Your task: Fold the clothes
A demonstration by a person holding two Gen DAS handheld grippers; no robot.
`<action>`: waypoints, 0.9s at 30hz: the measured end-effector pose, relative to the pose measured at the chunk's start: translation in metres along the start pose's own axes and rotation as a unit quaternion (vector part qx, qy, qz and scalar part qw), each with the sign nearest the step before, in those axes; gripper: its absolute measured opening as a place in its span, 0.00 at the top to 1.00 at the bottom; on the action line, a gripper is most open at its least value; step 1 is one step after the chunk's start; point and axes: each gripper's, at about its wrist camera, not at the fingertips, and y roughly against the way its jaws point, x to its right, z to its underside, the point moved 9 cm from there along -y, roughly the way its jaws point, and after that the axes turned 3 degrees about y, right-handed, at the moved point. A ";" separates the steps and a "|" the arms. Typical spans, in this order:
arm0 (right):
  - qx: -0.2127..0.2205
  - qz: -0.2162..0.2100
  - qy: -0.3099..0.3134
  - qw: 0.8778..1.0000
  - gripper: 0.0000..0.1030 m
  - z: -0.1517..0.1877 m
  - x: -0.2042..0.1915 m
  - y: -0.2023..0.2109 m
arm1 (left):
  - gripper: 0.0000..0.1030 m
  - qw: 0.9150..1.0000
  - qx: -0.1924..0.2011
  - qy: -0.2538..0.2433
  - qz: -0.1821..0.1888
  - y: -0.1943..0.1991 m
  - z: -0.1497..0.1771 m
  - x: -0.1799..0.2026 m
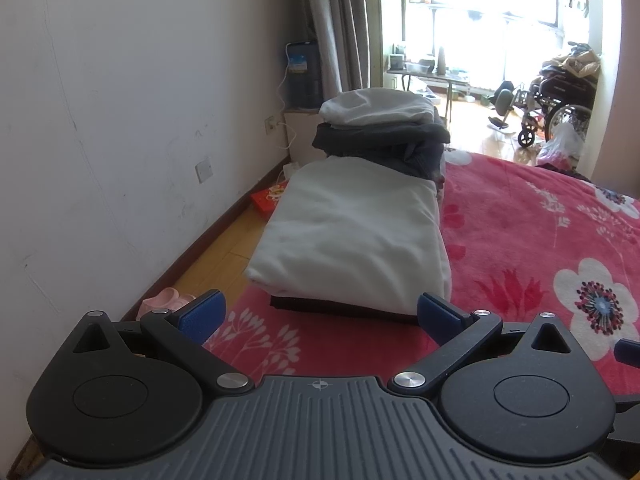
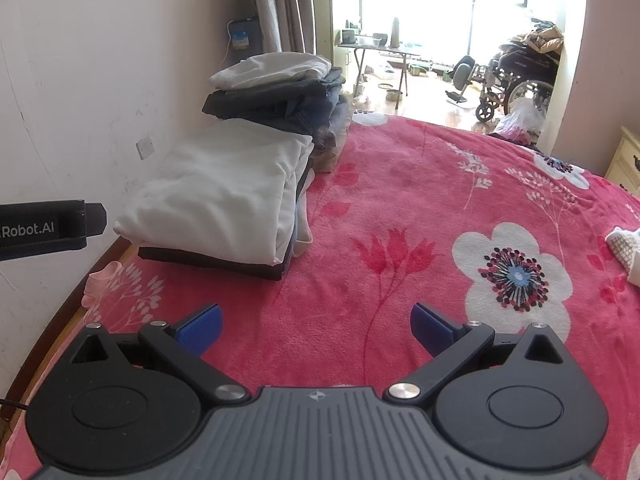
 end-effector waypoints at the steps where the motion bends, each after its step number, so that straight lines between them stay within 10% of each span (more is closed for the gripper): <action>1: 0.000 0.000 0.000 1.000 0.01 0.000 0.000 0.000 | 0.00 1.000 0.000 0.000 0.000 0.000 0.000 0.000; 27: -0.001 0.002 0.003 1.000 0.01 0.001 -0.002 -0.001 | 0.00 1.000 0.001 0.001 0.000 -0.001 0.000 -0.002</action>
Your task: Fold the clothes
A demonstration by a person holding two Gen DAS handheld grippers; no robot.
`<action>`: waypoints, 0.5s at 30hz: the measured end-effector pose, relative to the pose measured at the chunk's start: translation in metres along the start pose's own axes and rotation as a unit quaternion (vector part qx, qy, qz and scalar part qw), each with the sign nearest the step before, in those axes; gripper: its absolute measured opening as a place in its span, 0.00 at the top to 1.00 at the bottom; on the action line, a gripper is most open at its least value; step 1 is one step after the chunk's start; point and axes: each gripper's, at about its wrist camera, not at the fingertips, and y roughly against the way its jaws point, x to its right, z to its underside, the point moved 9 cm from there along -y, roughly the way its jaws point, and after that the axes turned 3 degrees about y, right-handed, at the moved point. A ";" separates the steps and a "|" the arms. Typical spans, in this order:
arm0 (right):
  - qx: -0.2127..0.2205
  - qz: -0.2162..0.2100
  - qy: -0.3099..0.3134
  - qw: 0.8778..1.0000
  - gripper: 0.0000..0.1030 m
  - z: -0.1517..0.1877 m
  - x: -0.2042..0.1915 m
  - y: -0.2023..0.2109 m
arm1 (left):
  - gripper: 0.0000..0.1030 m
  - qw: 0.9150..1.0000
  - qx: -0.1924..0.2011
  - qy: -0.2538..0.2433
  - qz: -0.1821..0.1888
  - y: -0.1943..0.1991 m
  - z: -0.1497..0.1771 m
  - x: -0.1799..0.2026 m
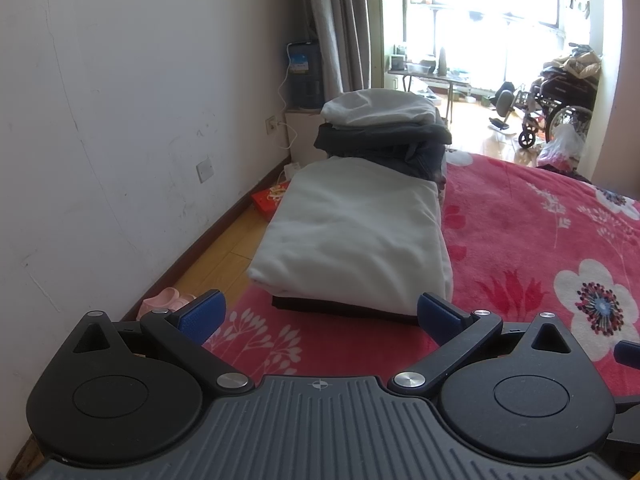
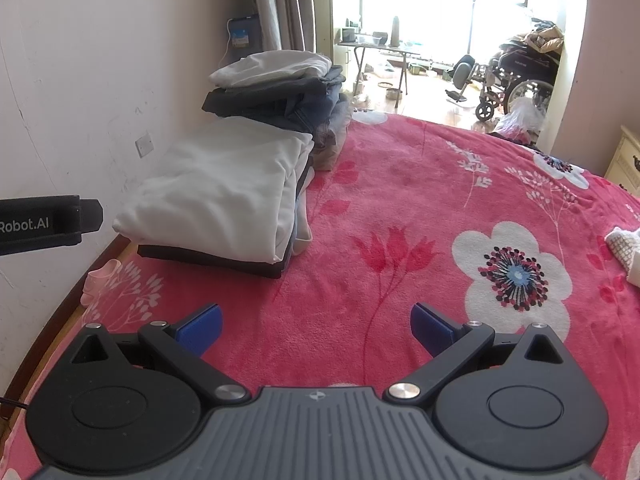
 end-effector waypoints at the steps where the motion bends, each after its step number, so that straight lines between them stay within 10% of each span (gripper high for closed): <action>1: 0.000 0.000 0.000 1.000 0.01 0.000 0.000 0.000 | 0.00 1.000 0.000 0.000 0.000 0.000 0.000 0.000; 15: -0.001 0.000 0.003 1.000 0.01 0.001 -0.001 0.000 | 0.00 1.000 0.000 0.001 0.000 0.000 -0.001 -0.001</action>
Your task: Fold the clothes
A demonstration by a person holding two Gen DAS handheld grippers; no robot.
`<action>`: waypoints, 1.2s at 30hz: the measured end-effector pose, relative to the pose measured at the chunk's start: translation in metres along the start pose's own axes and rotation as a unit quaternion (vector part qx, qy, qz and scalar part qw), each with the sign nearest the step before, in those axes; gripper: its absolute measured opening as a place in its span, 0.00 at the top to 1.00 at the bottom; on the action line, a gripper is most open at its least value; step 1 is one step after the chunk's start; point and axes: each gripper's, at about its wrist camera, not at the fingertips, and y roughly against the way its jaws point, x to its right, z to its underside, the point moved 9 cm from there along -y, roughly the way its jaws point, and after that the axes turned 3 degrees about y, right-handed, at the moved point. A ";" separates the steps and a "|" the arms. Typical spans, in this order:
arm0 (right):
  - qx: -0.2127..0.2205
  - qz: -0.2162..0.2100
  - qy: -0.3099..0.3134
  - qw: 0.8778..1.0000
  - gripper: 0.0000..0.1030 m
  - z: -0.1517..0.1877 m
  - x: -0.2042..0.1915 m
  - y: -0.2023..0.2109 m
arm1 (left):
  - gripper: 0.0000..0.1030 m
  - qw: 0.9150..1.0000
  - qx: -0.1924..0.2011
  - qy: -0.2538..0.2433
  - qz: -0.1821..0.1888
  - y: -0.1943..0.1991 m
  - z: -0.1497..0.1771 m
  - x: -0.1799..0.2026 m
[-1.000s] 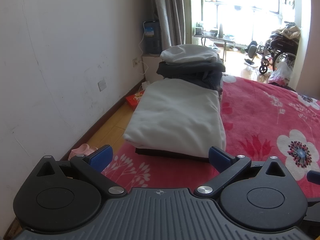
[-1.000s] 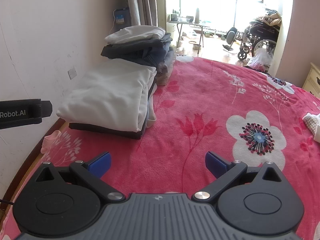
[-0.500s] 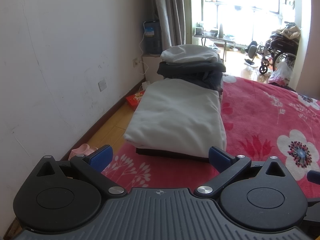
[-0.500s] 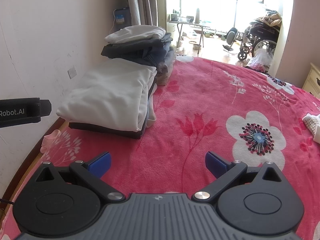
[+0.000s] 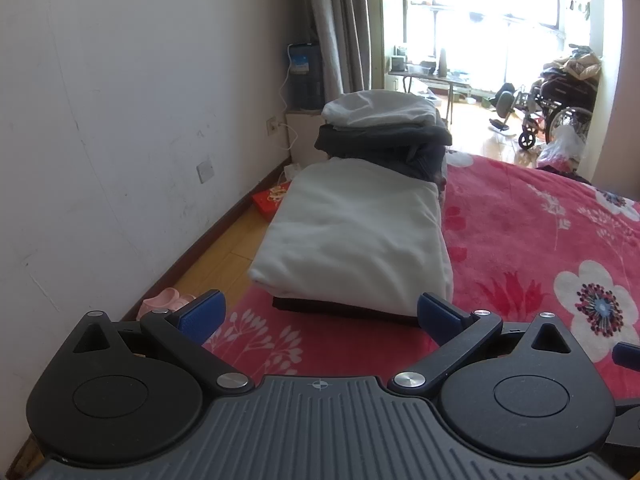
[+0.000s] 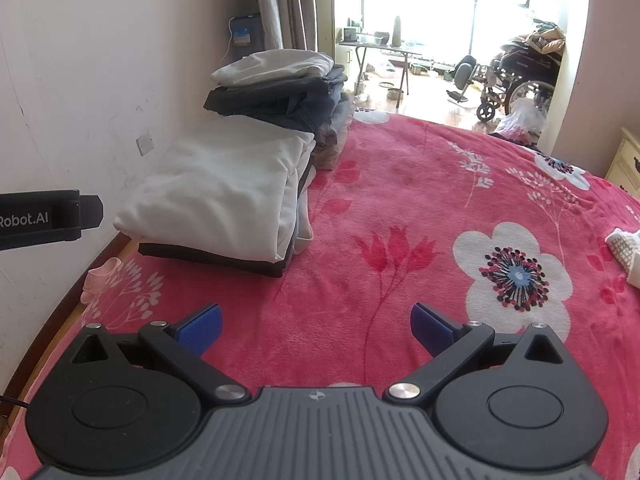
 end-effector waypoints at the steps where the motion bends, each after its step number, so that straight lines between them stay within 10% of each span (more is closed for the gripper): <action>1: 0.000 0.000 0.000 1.000 0.01 0.000 0.000 0.000 | 0.00 1.000 0.000 0.000 0.000 0.000 0.000 0.000; 36: -0.005 -0.001 -0.001 1.000 0.01 0.002 -0.001 -0.001 | 0.00 1.000 -0.001 -0.001 0.001 -0.001 0.001 0.001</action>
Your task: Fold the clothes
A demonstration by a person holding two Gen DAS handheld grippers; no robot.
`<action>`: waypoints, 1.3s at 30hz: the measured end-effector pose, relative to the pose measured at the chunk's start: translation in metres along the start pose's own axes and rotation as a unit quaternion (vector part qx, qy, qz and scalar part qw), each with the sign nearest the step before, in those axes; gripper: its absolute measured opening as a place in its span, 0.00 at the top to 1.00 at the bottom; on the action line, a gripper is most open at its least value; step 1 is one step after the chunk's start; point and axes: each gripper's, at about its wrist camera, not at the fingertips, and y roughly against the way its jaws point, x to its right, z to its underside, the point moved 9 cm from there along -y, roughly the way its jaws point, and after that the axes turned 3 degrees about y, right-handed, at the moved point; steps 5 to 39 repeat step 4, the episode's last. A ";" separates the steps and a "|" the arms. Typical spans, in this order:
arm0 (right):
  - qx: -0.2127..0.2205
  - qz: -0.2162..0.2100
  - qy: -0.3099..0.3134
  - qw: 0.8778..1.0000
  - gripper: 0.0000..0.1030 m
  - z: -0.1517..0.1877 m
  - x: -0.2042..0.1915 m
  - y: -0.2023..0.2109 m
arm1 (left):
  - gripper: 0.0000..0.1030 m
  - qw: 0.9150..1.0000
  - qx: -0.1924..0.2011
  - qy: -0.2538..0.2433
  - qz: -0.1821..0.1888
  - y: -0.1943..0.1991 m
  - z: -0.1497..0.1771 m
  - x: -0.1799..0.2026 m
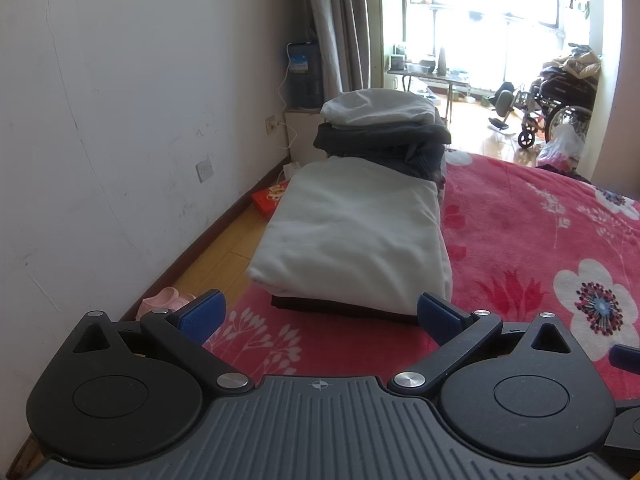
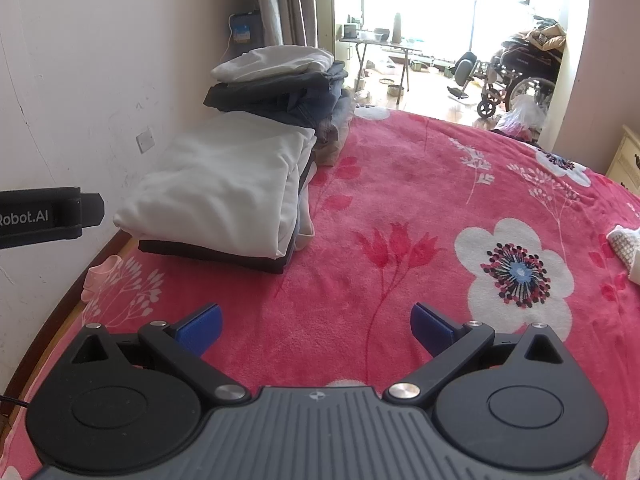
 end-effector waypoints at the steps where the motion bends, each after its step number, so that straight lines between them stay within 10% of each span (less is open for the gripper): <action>1: 0.000 0.000 0.000 1.000 0.01 0.000 0.000 0.000 | 0.00 1.000 0.000 0.000 0.000 0.000 0.000 0.000; 39: 0.000 0.000 0.000 1.000 0.01 0.000 0.000 -0.001 | 0.00 1.000 0.000 0.001 0.000 0.000 0.000 0.000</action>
